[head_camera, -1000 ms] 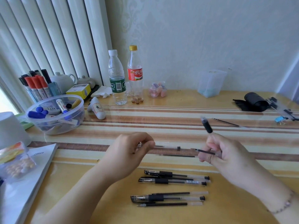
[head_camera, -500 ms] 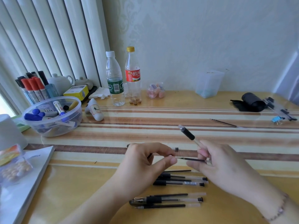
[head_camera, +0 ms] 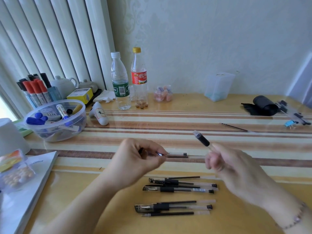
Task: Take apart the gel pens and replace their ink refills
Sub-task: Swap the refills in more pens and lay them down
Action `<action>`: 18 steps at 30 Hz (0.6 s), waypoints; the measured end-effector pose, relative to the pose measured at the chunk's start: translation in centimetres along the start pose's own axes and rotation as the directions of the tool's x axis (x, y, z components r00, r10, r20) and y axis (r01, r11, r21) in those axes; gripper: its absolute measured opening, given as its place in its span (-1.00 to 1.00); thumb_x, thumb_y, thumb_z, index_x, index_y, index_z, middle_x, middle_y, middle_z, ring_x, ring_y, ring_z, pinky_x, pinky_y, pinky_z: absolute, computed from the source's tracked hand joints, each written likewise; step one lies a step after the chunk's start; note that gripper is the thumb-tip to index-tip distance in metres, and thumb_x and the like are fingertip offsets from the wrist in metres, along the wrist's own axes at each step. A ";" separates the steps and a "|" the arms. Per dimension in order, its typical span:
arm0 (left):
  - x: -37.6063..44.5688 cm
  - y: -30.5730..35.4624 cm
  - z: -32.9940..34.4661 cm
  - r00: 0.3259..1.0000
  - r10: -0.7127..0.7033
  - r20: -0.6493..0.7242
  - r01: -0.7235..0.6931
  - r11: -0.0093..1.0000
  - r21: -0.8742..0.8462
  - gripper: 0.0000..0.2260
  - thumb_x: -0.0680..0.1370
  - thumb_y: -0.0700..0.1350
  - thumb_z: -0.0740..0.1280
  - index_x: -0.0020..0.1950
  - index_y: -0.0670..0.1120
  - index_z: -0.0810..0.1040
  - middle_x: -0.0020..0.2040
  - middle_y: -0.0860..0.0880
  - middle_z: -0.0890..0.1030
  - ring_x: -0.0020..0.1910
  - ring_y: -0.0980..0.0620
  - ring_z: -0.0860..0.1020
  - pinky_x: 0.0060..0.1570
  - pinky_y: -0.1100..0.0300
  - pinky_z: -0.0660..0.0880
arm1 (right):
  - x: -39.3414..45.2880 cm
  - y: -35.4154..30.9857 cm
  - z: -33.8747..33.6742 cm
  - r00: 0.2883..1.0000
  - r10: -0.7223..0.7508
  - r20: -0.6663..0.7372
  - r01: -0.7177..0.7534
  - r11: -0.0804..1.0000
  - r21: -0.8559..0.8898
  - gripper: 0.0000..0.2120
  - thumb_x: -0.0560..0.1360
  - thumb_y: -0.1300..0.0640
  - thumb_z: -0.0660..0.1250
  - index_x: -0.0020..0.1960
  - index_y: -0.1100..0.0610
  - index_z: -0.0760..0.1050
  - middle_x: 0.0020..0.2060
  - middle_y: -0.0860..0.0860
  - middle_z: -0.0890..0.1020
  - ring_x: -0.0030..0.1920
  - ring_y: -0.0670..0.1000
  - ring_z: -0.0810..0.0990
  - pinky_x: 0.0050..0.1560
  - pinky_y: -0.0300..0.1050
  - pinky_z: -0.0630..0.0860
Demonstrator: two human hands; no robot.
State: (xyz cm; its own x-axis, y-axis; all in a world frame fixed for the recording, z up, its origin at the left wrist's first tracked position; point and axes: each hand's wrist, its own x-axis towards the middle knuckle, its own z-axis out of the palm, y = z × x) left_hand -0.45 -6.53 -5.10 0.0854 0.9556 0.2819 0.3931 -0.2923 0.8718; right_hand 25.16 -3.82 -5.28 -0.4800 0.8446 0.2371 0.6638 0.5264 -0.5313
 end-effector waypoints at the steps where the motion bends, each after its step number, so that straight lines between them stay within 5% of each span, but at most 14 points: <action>1: 0.3 -0.2 -0.8 1.000 -0.022 -0.022 0.022 1.000 -0.003 -0.90 0.43 -0.24 0.50 -0.23 -0.05 0.70 -0.49 0.10 0.57 -0.57 0.17 0.25 -0.52 0.31 0.21 | 0.1 0.7 -0.4 0.999 0.015 -0.038 -0.014 1.000 0.013 -0.34 0.39 -0.52 -0.23 -0.25 -0.03 0.38 -0.36 0.09 0.56 -0.38 0.11 0.52 -0.32 0.20 0.54; 6: 1.2 -1.2 -3.5 0.984 -0.098 -0.148 0.085 0.992 -0.095 -0.91 0.42 -0.29 0.49 -0.24 -0.13 0.69 -0.43 -0.08 0.56 -0.46 -0.04 0.31 -0.41 0.20 0.27 | 0.3 3.0 -1.8 0.990 0.087 -0.116 -0.089 0.996 -0.012 -0.49 0.50 -0.41 -0.10 -0.23 -0.10 0.44 -0.37 0.12 0.54 -0.38 0.14 0.51 -0.32 0.22 0.50; 9: 1.3 -1.2 -3.6 0.982 -0.115 -0.147 0.094 0.985 -0.145 -0.95 0.42 -0.34 0.47 -0.22 -0.22 0.67 -0.49 0.03 0.53 -0.55 0.15 0.31 -0.52 0.40 0.28 | 0.3 3.7 -1.7 0.989 0.092 -0.115 -0.100 0.993 -0.066 -0.78 0.58 -0.21 0.01 0.01 -0.35 0.43 -0.19 -0.13 0.59 -0.33 -0.04 0.55 -0.28 0.01 0.54; 12: 1.4 -1.3 -3.5 0.985 -0.117 -0.130 0.096 0.983 -0.157 -0.97 0.42 -0.34 0.46 -0.20 -0.25 0.65 -0.52 0.06 0.50 -0.56 0.18 0.30 -0.53 0.42 0.28 | 0.5 4.1 -1.6 0.990 0.091 -0.111 -0.101 0.992 -0.082 -0.74 0.60 0.02 0.10 0.17 -0.26 0.46 -0.12 -0.23 0.55 -0.24 -0.11 0.53 -0.32 -0.10 0.49; 18: 1.3 -1.3 -3.2 0.992 -0.104 -0.076 0.095 0.989 -0.115 -0.93 0.43 -0.29 0.48 -0.22 -0.14 0.68 -0.45 0.04 0.55 -0.45 -0.04 0.26 -0.48 0.30 0.23 | 0.6 3.5 -1.5 0.995 0.040 -0.091 -0.046 0.996 -0.070 -0.78 0.50 -0.18 0.00 0.01 -0.46 0.34 -0.15 -0.18 0.56 -0.24 -0.07 0.52 -0.34 -0.06 0.50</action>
State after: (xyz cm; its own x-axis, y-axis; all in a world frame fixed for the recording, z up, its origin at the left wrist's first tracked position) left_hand -3.83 -5.08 -4.57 -0.0256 0.9754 0.2189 0.2920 -0.2021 0.9348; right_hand 28.02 -1.28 -5.81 -0.3989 0.8702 0.2892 0.7239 0.4924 -0.4833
